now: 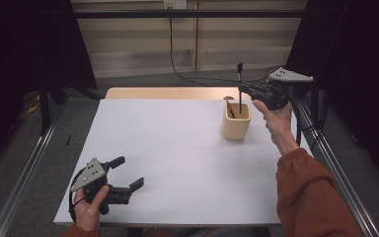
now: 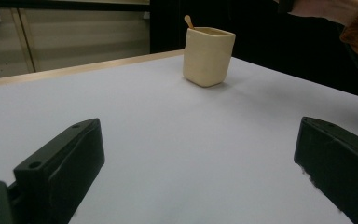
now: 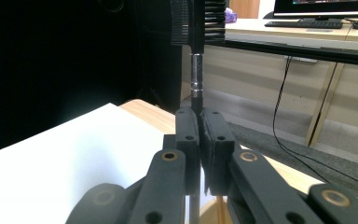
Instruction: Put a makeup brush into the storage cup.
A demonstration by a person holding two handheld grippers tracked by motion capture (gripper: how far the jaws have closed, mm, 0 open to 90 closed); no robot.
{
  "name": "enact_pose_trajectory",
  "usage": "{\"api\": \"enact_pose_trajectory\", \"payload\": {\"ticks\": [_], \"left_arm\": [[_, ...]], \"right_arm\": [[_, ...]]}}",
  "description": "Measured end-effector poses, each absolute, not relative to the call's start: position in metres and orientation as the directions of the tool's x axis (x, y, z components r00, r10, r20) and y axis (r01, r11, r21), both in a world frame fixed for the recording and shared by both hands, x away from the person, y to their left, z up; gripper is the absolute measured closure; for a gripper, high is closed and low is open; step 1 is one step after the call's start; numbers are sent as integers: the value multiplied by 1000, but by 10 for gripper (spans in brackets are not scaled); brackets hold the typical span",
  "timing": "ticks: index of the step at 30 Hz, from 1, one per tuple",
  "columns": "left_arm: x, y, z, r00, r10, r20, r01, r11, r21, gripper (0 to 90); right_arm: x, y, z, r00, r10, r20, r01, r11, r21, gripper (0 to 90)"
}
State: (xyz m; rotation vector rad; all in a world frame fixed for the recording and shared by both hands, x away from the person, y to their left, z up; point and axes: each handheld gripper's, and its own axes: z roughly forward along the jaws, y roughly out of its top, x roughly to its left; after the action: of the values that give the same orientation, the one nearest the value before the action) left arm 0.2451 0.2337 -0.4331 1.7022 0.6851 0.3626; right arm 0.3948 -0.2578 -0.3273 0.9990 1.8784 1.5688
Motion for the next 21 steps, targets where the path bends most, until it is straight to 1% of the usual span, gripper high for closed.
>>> {"api": "enact_pose_trajectory", "payload": {"ticks": [21], "left_arm": [[245, 235, -433, 778, 615, -128, 252, -119, 960, 17]], "right_arm": [[411, -261, -344, -588, 804, 87, 245, 75, 967, 862]]}}
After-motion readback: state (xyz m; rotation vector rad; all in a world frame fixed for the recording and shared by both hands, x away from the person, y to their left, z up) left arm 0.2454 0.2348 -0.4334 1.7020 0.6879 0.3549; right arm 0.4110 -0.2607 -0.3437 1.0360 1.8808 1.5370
